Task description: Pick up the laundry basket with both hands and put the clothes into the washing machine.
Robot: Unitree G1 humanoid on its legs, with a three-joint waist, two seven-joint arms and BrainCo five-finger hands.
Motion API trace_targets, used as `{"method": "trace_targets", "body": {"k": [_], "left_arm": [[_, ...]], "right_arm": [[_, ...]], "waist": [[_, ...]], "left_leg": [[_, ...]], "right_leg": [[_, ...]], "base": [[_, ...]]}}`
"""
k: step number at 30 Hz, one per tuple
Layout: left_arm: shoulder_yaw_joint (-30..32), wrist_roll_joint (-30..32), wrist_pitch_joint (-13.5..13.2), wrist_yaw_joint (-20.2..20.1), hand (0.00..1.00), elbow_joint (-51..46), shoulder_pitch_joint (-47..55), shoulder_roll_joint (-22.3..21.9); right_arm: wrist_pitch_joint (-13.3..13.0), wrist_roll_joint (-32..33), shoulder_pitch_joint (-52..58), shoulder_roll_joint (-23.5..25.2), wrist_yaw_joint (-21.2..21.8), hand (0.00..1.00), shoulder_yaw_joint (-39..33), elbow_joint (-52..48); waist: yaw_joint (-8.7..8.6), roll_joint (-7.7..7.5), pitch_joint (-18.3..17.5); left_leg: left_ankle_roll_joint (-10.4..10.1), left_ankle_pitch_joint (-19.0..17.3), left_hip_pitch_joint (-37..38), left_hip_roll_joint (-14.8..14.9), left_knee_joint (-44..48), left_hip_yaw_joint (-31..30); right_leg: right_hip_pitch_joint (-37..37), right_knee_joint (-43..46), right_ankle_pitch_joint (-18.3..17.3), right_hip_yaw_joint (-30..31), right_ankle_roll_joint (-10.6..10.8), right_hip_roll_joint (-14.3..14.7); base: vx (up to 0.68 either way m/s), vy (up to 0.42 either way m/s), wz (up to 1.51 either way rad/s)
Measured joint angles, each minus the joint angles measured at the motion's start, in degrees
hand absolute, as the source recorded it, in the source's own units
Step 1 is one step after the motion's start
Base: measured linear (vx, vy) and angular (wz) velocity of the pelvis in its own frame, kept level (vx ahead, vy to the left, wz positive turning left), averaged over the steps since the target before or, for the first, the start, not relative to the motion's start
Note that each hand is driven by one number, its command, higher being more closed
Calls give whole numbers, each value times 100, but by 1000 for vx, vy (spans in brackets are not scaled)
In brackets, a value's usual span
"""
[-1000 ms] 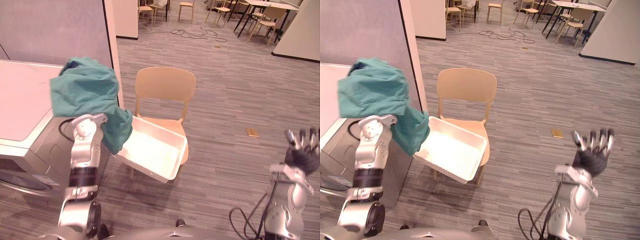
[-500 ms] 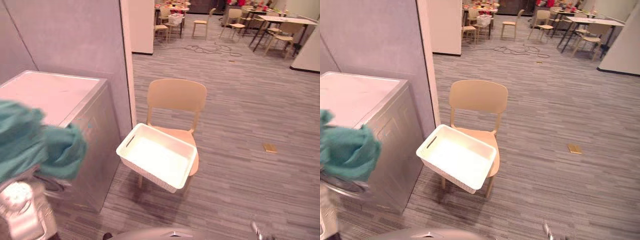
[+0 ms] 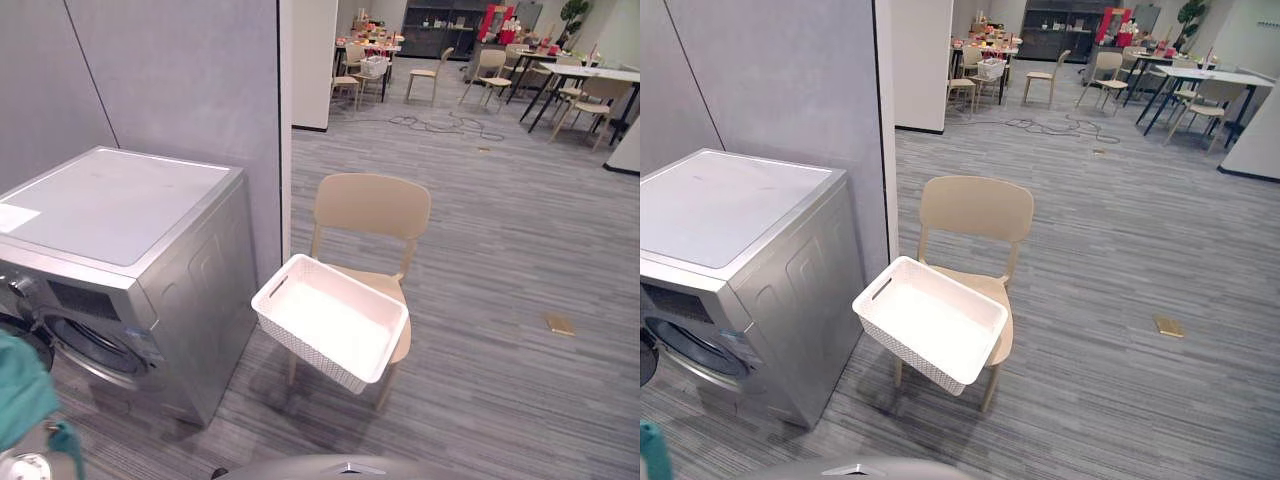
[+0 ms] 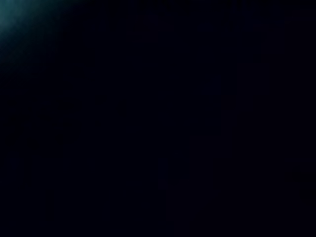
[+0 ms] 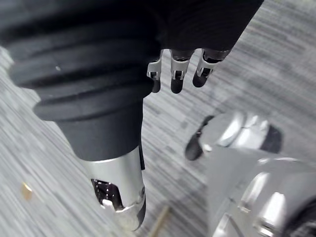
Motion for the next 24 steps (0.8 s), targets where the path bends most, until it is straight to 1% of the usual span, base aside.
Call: {"method": "trace_targets", "body": {"k": [1,2,3,4,5,6,7,8,9,10,11,12,13,15,16,17,18,19,20,21,22,23,24], "left_arm": [[-212,-50,23,-48,100,247,30,-4],[-429,-177,78,-181,100,750,106,44],[-631,-293,151,-294,100,1174,99,48],[-731,-354,195,-345,100,1315,91,32],[-885,-462,233,-446,100,1494,97,35],[-991,-552,263,-504,100,1622,112,20],[-1214,-651,339,-566,100,1750,301,-43],[-1363,-724,365,-596,100,1788,411,-79],[-1373,-906,416,-680,100,1912,413,-42],[-1421,-1026,414,-722,100,1903,470,-64],[-1485,-1061,416,-766,100,1903,497,-60],[-1524,-1068,447,-834,100,1894,550,-75],[-1569,-1068,496,-932,100,1867,602,-131],[-1651,-1069,568,-991,100,1865,602,-140],[-1719,-1068,588,-1025,100,1865,577,-128],[-1849,-1068,610,-1048,100,1863,494,-93],[-1927,-1068,630,-1069,100,1800,444,-73],[-1930,-1068,630,-1084,100,1776,399,-72],[-1920,-1067,633,-1086,100,1772,333,-67],[-1894,-1065,640,-1087,100,1758,243,-10],[-1959,-1065,653,-1095,100,1760,158,14],[-2011,-1062,683,-1153,100,1719,154,17],[-2046,-1061,687,-1163,100,1620,171,9]], "right_arm": [[11,-69,-11,-91,-1,0,145,-90],[80,-112,-82,-88,-1,0,395,-148],[128,-121,-150,-88,20,0,610,-163],[142,-140,-182,-82,22,0,676,-163],[137,-183,-263,2,15,0,819,-168],[103,-221,-330,0,14,0,834,-169],[39,-266,-502,-188,7,0,1060,-245],[27,-297,-531,-357,6,0,1263,-414],[23,-327,-593,-435,12,0,1356,-475],[1,-332,-593,-479,16,0,1563,-497],[-3,-336,-602,-496,35,0,1597,-496],[-7,-366,-608,-558,86,0,1714,-495],[-5,-539,-619,-654,157,0,1937,-492],[-2,-601,-684,-755,205,0,2153,-430],[4,-679,-727,-805,206,0,2260,-412],[-3,-769,-792,-860,207,0,2397,-411],[-1,-781,-853,-965,206,0,2389,-399],[-4,-781,-940,-974,202,0,2367,-404],[-5,-781,-988,-962,199,0,2335,-397],[-38,-782,-1113,-860,198,0,2273,-360],[-83,-781,-1161,-848,197,0,2223,-363],[-101,-782,-1134,-904,189,0,2143,-383],[-89,-783,-1060,-963,188,0,2083,-380]], "waist": [[43,158,84],[-12,335,17],[-51,380,29],[-68,371,40],[-144,36,111],[-172,-6,209],[-90,246,395],[-84,560,486],[-70,586,587],[-34,558,612],[-21,571,639],[3,543,712],[18,545,754],[20,525,785],[26,532,811],[46,555,908],[113,565,1041],[169,580,1126],[162,548,1126],[132,351,1241],[101,431,1324],[61,482,1400],[-30,587,1341]], "left_leg": [[-11,-426,-75,99,274,-60],[-309,-596,-26,227,225,-89],[-415,-531,50,246,-50,-122],[-480,-476,124,218,-296,-131],[-513,-405,373,-64,-681,-117],[-371,-409,225,-137,-142,-215],[-147,-723,184,-31,899,-406],[-116,-1276,360,201,844,-454],[-306,-1414,431,241,747,-434],[-317,-1348,455,233,610,-418],[-317,-1348,440,232,611,-416],[-312,-1345,436,239,610,-432],[-236,-1211,402,236,585,-458],[-128,-985,349,190,438,-577],[-134,-869,356,156,263,-656],[-132,-666,375,112,16,-751],[224,-456,408,90,-178,-726],[708,-340,389,38,-346,-728],[1159,-192,492,0,-798,-720],[1189,-587,600,147,-649,-78],[1108,-700,524,307,-40,121],[949,-819,452,576,807,348],[915,-840,520,781,1314,445]], "right_leg": [[121,-68,-57,-17,-4,111],[210,7,-137,-14,-12,167],[136,441,-199,-21,-61,277],[123,737,-320,-35,-95,331],[165,889,-720,-5,-80,184],[145,971,-668,-118,58,59],[216,986,-656,-163,50,182],[344,897,-643,-213,56,436],[474,775,-613,-192,86,485],[538,679,-566,-231,20,495],[539,685,-550,-248,5,503],[546,700,-536,-287,1,507],[544,709,-431,-351,-2,520],[540,732,-294,-432,-18,531],[542,762,-298,-540,-14,525],[526,845,-340,-689,30,498],[403,1142,-449,-740,27,465],[257,1368,-612,-744,-54,429],[165,1409,-673,-760,-166,406],[217,1355,-560,-954,-94,240],[286,1432,-559,-1063,-99,189],[416,1549,-566,-1251,-142,158],[574,1606,-582,-1479,-168,115]], "base": [[-5,77,-20],[4,14,14],[1,25,34],[20,-29,67],[38,-29,62],[16,-30,38],[-6,0,7],[-51,38,4],[-33,13,26],[-24,5,29],[0,-40,22],[4,-12,18],[18,-26,19],[35,-35,33],[62,-75,59],[45,-101,60],[25,-105,51],[-23,-104,36],[35,-59,44],[73,-65,53],[82,-50,71],[36,-52,82],[15,-12,81]]}}
